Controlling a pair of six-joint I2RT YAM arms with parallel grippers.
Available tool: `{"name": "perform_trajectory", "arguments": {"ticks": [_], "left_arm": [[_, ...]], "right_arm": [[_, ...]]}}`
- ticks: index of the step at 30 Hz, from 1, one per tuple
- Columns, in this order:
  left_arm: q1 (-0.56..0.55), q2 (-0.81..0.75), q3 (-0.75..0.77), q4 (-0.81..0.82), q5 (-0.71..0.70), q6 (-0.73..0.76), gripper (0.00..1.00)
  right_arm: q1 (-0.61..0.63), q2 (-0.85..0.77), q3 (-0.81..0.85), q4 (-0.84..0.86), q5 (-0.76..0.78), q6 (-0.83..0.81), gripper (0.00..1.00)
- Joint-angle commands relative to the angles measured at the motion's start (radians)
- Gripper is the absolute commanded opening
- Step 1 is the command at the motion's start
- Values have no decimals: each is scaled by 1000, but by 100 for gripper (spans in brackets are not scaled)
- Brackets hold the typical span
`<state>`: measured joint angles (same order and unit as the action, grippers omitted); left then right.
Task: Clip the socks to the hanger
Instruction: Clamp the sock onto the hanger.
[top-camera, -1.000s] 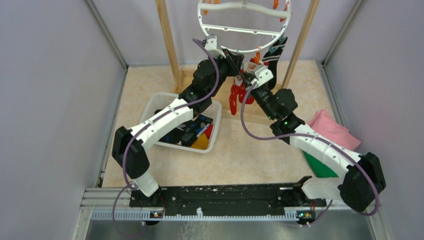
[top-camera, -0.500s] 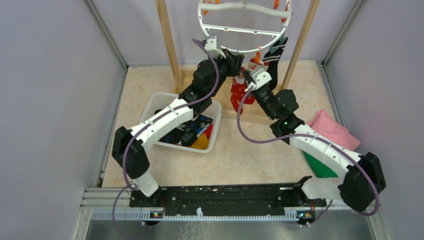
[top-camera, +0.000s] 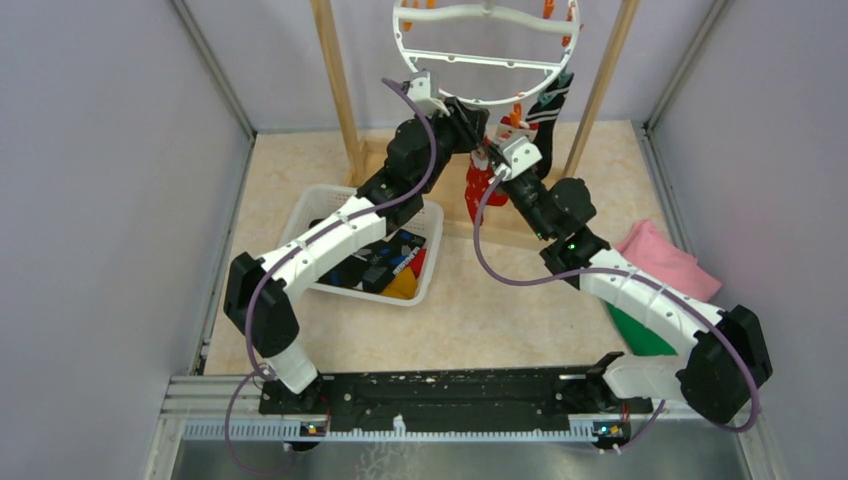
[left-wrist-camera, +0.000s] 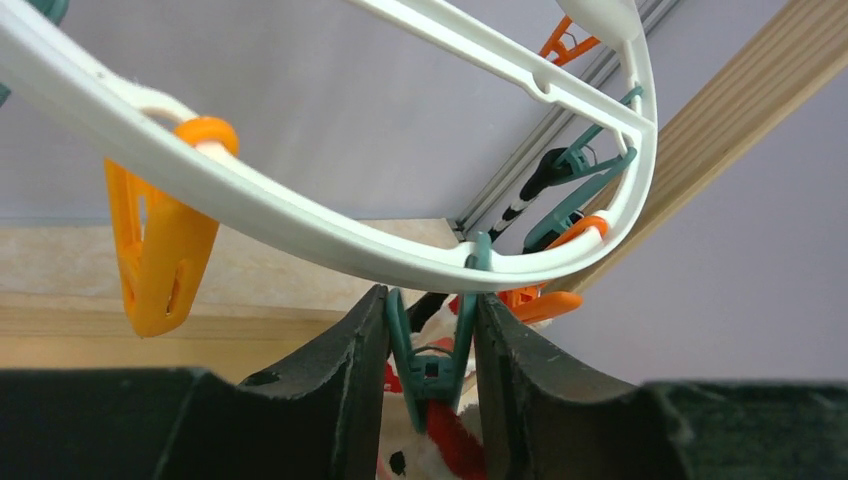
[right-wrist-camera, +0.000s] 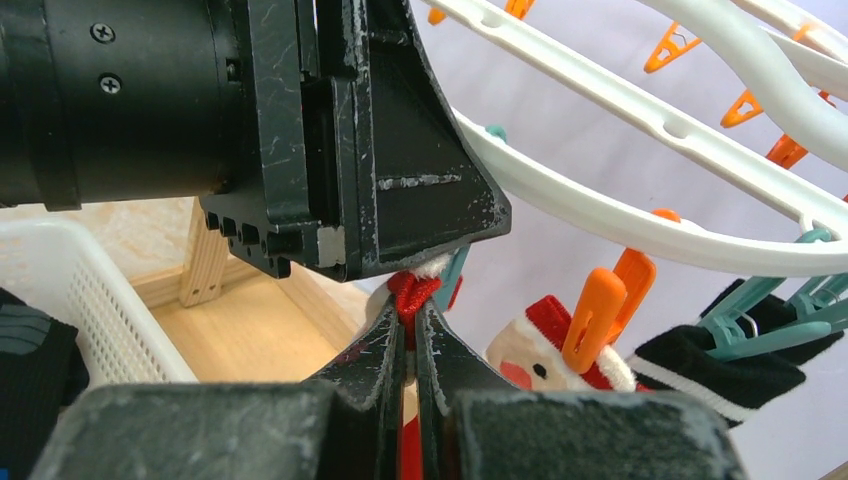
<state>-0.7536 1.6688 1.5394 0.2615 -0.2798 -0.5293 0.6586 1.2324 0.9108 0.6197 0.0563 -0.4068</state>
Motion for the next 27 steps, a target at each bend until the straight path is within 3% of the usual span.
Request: {"name": "perform_trajectory", "arguments": {"ticks": [1,12,21,27], "left_arm": [[2,-45,8,-12,-31,-21,45],[2,-65,-13,4,-33,-13,71],[2,-130,-54,6,-33,4,94],[3,-200,-119,4,-20,9,98]], "right_arm": [[7,-40,9,-3,2,20,0],[-25,-45,3,-26,3,81,0],[-79,-52,8,-39,-35,153,7],[-115,-60,8,-37,-89,203,12]]}}
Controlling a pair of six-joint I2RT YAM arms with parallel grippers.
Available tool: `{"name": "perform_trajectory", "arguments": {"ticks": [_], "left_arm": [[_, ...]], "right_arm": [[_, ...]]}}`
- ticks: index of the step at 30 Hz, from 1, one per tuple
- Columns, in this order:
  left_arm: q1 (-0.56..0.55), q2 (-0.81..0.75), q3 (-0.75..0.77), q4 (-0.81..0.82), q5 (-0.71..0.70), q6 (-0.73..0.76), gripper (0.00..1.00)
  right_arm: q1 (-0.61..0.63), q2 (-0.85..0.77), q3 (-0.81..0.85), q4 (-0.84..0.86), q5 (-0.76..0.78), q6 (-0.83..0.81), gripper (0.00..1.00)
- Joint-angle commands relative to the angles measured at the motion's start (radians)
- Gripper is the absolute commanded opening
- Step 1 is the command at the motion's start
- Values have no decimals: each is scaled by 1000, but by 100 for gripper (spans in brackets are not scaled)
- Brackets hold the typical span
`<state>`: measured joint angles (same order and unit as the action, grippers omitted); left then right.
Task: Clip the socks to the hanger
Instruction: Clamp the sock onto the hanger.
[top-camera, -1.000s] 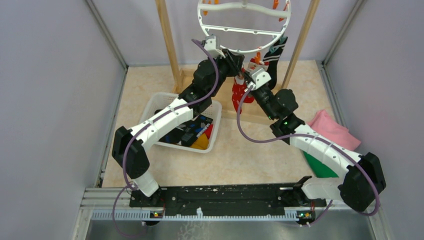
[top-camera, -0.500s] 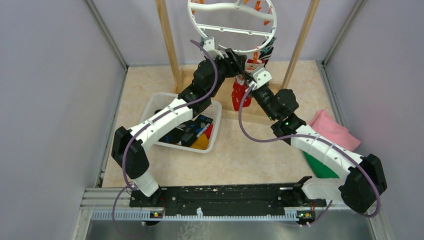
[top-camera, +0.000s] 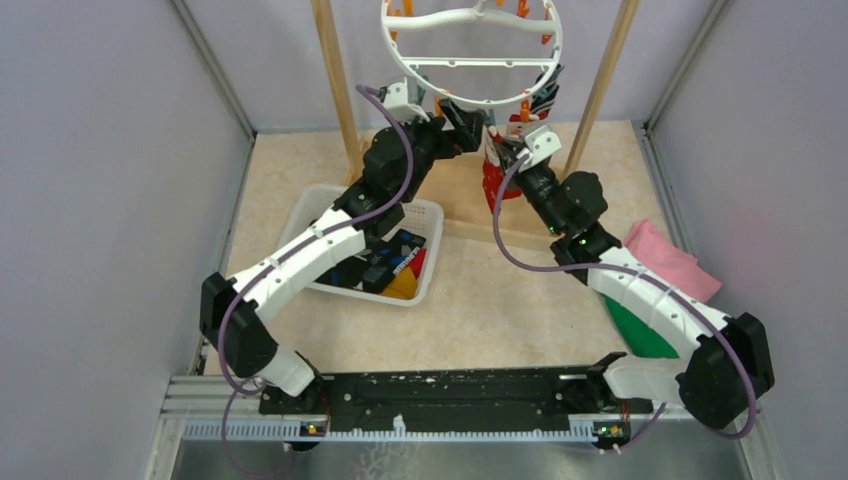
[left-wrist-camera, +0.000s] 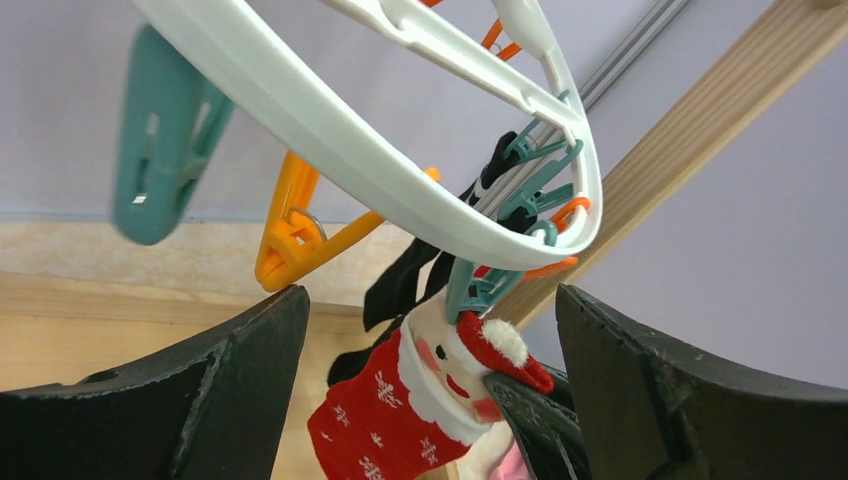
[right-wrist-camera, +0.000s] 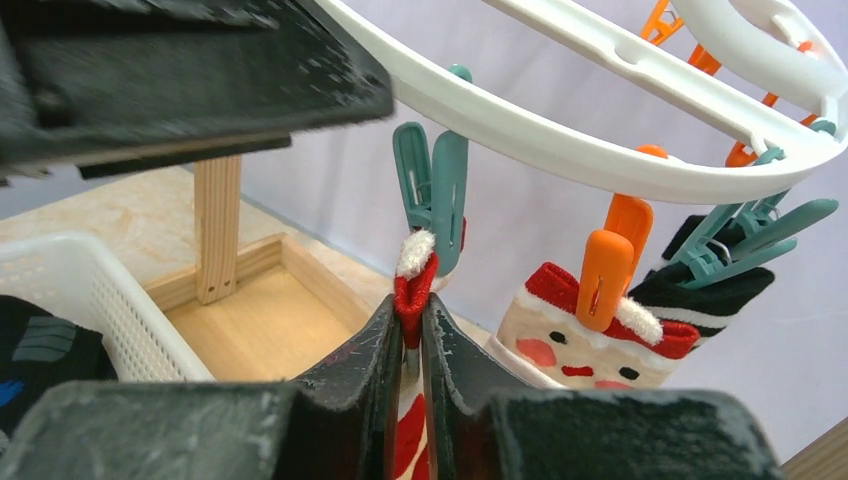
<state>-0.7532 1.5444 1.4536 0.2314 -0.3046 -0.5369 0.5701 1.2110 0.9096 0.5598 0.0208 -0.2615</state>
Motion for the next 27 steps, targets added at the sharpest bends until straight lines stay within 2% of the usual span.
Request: {"name": "perform_trajectory", "arguments": {"ticks": [1,12,17,20,27], "left_arm": [[3,-85,-44,40,12,17,98],[9,-155,-115,110,131,98,98],[12,-184,-144,139,179,132,98],[14,-208,-168,154,204,167,98],[20,-335,-294,142,274,297,98]], "right_arm": [[-35,-38,11,20,-64,70,13],[-155,-25,50,-34,-192,177,14],[-226,-15,60,-23,-301,219,18],[-248,-11,72,-19,-354,216,27],[-301,-49,87,-120,-514,200,55]]}}
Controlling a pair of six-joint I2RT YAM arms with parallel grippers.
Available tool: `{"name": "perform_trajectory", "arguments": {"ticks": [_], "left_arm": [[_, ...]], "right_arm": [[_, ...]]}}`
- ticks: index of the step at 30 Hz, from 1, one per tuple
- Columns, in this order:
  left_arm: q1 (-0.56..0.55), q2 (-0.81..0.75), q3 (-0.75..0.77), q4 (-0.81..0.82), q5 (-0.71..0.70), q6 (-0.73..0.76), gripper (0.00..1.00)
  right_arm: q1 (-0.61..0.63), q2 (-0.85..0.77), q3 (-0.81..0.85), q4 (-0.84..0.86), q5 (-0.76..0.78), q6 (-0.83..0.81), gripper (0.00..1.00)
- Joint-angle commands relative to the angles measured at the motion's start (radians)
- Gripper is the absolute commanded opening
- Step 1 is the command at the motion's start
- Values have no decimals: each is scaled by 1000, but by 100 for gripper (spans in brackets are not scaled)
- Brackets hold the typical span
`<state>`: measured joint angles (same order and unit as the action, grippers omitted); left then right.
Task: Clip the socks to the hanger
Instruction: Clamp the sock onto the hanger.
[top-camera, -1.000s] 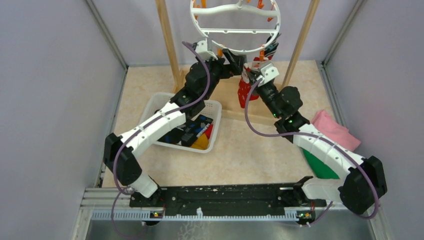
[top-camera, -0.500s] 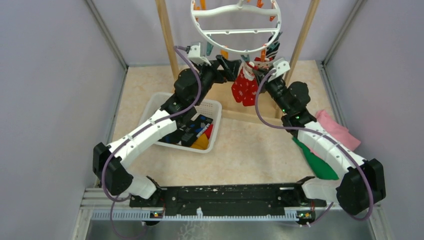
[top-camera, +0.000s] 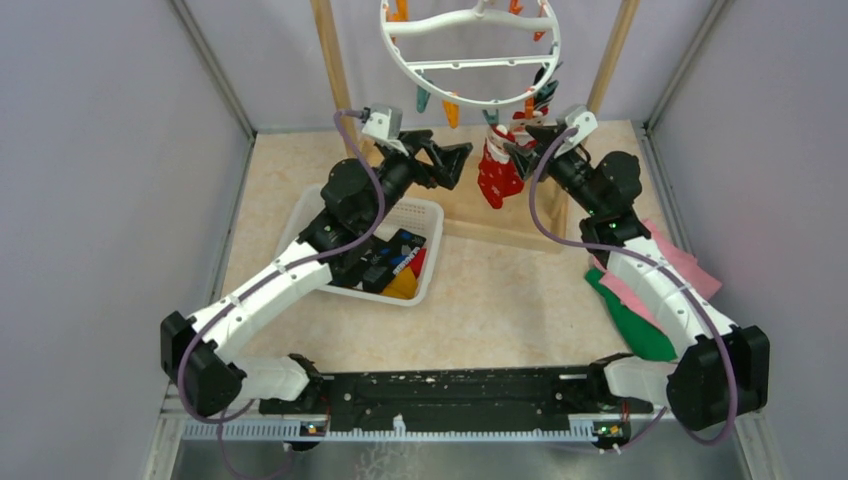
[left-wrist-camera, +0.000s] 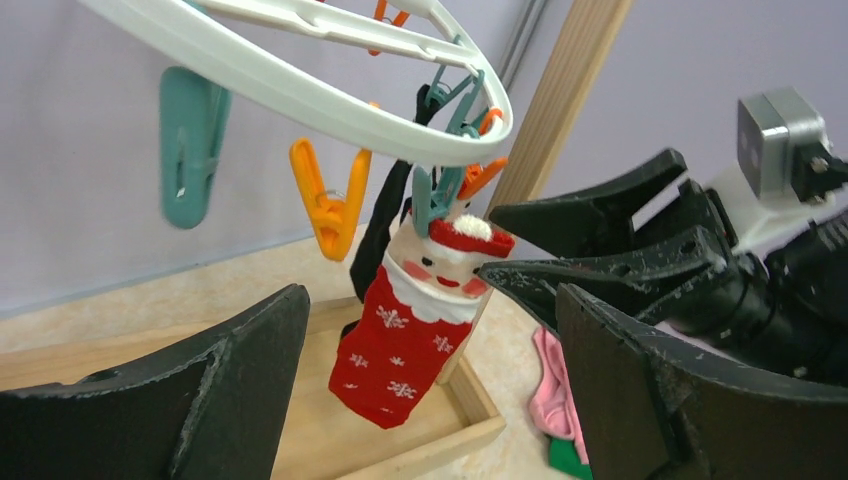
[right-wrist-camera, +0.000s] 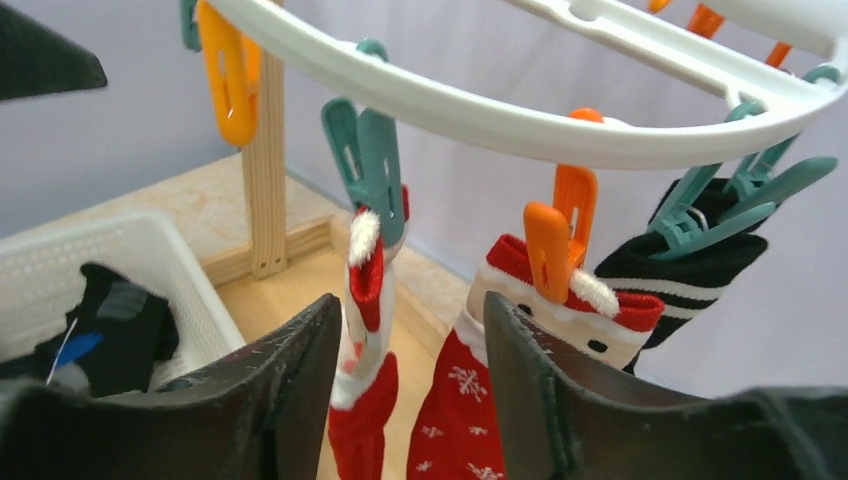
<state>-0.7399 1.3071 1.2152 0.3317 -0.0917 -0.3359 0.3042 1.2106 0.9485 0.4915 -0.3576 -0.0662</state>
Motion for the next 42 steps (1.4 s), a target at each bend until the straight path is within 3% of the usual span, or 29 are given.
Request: {"name": "perform_trajectory", "arguments": {"ticks": [1,4,8,13,25,28,35,37,42], "left_arm": [[7,-124,-79,31,60,101,98],[12,-201,-157,-9,55,108,98],[22,-296,-252,-71,84,143,98],[25,-375,-369,-48,73,134,98],[27,-422,-408,-27,52,124,98],[27,-434,-425,-25,32,125,98],[30,-440,-444,-20,17,144,98],[32,-442,-444,-28,12,155,98],[38,-449,-451,-32,7,177,98]], "right_arm": [[-49,-59,45,-75,-162,12,60],[-87,-94,24,-121,-271,30,73],[-105,-126,3,-200,-360,11,81],[-100,-106,-23,-132,-431,82,80],[1,85,115,-78,-194,248,71],[3,122,149,-51,-214,274,61],[-15,157,199,-38,-195,338,16],[-41,150,204,-44,-210,345,7],[-148,124,210,-109,-253,342,3]]}}
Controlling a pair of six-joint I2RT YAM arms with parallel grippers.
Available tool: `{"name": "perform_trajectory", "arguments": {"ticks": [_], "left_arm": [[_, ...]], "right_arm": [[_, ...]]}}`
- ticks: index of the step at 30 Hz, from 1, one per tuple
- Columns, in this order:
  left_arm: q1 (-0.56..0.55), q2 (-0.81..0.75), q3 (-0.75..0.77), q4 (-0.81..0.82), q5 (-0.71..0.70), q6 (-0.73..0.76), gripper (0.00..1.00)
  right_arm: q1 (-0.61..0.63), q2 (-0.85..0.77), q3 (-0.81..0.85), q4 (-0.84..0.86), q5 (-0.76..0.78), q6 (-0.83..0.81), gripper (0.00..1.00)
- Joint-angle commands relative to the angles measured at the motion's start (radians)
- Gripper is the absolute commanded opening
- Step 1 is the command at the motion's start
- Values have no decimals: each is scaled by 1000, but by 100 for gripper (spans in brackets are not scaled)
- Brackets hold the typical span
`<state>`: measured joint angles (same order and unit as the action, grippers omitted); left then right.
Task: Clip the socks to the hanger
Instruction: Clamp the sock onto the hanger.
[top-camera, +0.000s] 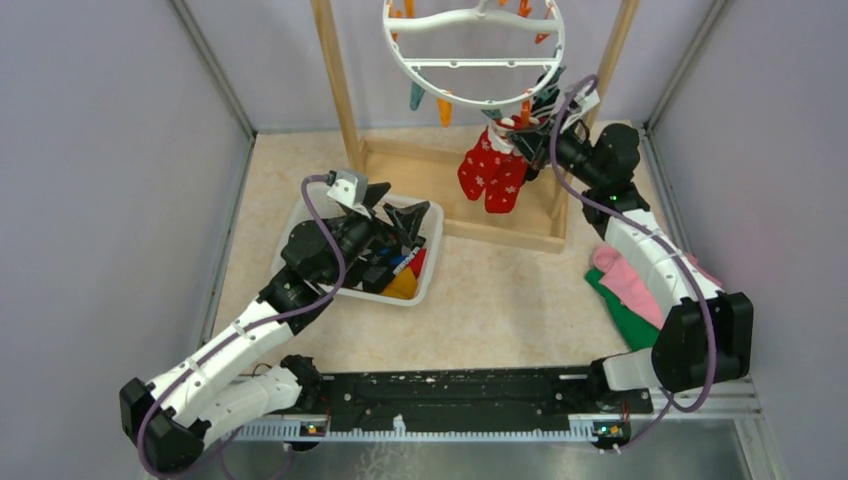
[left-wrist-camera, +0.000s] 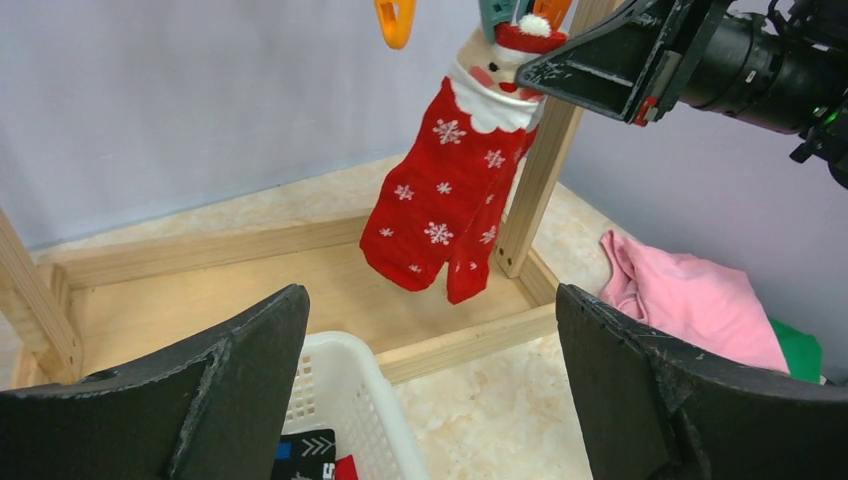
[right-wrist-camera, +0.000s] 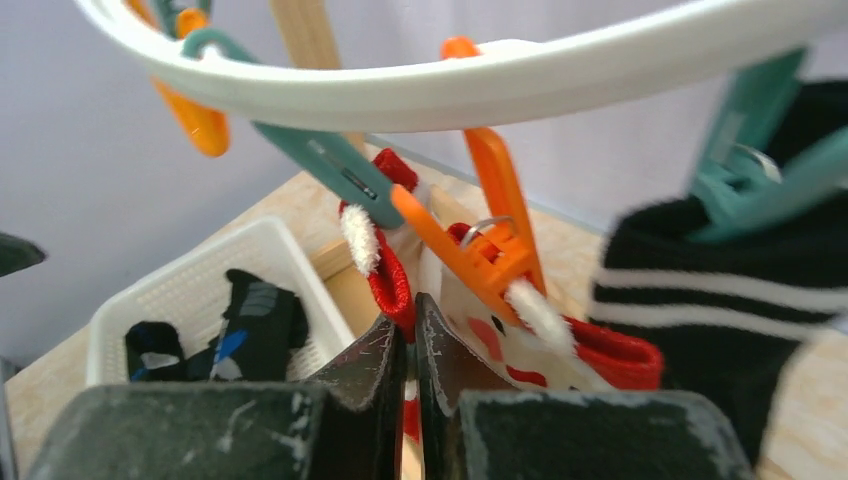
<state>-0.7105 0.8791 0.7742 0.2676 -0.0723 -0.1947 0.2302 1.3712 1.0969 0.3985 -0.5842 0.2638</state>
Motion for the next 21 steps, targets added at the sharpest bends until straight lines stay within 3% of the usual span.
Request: {"name": "perform_trajectory", "arguments": {"ticks": [1,7,21], "left_arm": [[11,-20,-12,34,-12,40,98],[26,0,-13,45,11,49,98],[31,3,-21,62,30,24,98]], "right_arm": [[-88,-39,64,-34,-37,4,3],[-178,-15,89,-41,-94,56,4],[-319,161,253,59,-428,291,8]]}}
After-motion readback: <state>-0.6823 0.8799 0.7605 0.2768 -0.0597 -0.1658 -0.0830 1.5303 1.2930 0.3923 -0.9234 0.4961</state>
